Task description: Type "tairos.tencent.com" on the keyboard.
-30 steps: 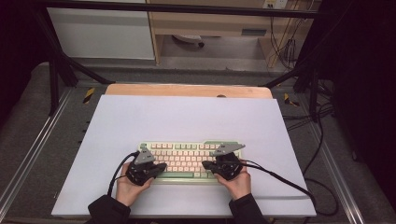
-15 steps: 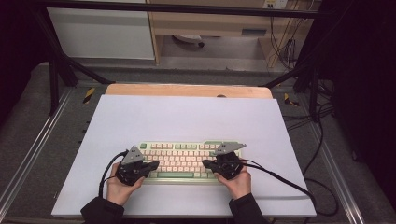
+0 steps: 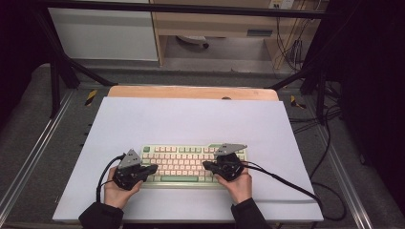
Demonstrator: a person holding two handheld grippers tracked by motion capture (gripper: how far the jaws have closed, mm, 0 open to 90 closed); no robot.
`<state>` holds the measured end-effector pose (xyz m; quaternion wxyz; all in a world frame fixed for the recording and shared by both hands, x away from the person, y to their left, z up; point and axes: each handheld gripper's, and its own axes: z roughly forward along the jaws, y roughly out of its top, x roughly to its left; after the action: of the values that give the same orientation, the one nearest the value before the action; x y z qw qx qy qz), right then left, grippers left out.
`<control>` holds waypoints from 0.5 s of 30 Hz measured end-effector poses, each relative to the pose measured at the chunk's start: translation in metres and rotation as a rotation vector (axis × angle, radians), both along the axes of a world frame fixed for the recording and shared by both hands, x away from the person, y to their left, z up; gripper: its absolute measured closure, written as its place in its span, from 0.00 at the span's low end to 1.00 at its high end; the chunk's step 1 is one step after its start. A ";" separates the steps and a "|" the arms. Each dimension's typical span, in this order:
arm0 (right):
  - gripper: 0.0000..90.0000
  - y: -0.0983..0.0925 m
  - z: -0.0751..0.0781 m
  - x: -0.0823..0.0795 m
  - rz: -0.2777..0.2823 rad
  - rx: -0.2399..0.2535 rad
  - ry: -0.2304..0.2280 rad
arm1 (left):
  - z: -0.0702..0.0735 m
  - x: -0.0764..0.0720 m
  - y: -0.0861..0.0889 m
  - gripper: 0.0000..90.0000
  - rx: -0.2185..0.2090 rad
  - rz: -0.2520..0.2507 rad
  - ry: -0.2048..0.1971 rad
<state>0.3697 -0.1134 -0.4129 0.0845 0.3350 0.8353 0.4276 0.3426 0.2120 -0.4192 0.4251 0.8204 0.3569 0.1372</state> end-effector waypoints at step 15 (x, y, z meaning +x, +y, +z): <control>1.00 0.019 -0.007 0.013 -0.010 -0.012 0.010 | -0.002 0.002 0.004 1.00 -0.011 0.006 0.004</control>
<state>0.3826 -0.0947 -0.4197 0.0843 0.3408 0.8367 0.4203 0.3450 0.2161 -0.4209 0.4284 0.8172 0.3611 0.1349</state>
